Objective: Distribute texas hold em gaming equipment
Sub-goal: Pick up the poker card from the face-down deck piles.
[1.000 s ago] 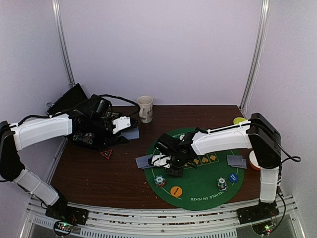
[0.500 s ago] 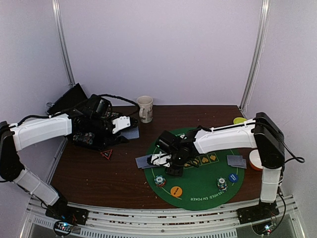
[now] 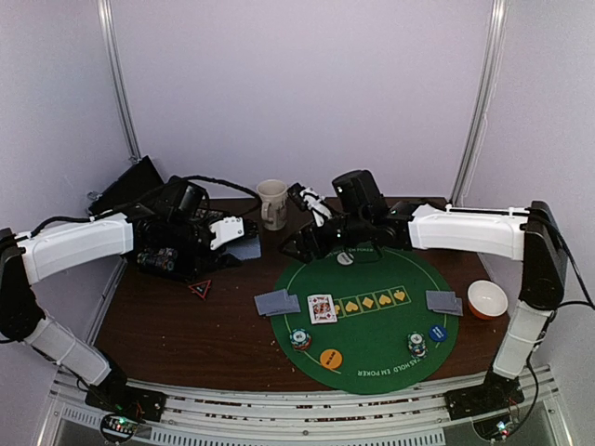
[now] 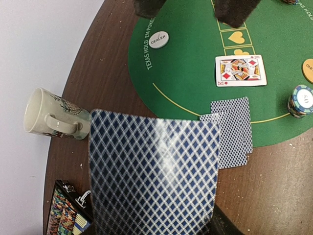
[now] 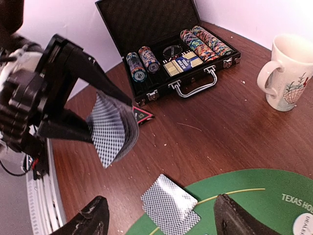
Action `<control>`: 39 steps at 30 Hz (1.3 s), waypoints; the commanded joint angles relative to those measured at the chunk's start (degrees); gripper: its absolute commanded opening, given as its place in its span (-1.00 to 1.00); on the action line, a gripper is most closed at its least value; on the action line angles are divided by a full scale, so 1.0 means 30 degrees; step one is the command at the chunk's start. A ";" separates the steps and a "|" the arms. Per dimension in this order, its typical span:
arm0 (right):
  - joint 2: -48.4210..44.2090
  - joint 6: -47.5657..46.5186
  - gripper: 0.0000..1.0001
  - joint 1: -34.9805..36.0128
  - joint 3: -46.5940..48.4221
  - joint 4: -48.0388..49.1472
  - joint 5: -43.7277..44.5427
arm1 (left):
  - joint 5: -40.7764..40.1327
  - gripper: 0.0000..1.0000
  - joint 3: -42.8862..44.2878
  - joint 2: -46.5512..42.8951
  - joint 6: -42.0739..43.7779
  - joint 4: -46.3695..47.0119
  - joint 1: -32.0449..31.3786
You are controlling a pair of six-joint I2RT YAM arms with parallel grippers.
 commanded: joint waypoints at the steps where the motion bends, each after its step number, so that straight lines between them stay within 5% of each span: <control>1: 0.1672 0.4825 0.52 -0.0371 0.0450 0.4744 -0.3050 | 0.0458 0.02 -0.0026 -0.0584 0.0153 0.0662 -0.0092; 18: 0.4772 0.7281 0.52 0.0235 0.2048 0.8040 -0.2349 | 0.0472 0.02 -0.0029 -0.0412 0.0161 0.0649 -0.0080; 24: 0.5485 0.6903 0.31 0.0273 0.3212 0.6570 -0.1789 | 0.0428 0.02 -0.0026 -0.0429 0.0161 0.0657 -0.0075; 39: 0.3998 0.5544 -0.56 0.0268 0.2686 0.4301 -0.0635 | 0.0294 0.02 -0.0082 -0.0438 0.0146 0.0658 -0.0082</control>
